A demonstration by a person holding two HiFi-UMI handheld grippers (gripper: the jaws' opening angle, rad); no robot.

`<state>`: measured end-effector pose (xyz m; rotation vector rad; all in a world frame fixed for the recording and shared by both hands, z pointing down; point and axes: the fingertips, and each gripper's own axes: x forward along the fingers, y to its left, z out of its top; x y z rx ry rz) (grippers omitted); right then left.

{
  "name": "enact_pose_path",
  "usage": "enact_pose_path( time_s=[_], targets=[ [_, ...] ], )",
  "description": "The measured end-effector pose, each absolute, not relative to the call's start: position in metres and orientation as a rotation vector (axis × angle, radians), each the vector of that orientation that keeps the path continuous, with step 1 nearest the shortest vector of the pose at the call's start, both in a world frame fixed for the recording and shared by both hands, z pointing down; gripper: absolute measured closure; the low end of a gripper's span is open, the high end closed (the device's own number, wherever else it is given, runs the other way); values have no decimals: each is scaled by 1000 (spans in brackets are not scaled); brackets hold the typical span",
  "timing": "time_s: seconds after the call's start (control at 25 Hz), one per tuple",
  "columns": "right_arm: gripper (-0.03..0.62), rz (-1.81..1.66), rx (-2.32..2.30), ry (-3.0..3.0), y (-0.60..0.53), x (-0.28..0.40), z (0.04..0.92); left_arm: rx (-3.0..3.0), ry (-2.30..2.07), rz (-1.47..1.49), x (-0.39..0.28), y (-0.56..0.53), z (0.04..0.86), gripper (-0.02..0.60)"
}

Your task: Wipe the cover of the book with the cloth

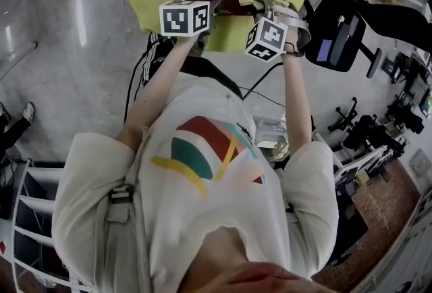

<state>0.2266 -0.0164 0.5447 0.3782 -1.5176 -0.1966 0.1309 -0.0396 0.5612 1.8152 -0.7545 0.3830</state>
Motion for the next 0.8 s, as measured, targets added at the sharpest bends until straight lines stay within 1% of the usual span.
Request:
enact_pose_path(
  time_s=[0.32, 0.8],
  targets=[
    [565, -132, 349, -1532, 26, 225, 545, 1814, -751, 379, 131, -40, 562, 373],
    [565, -103, 343, -1527, 35, 223, 546, 1813, -749, 387, 132, -39, 561, 373]
  ],
)
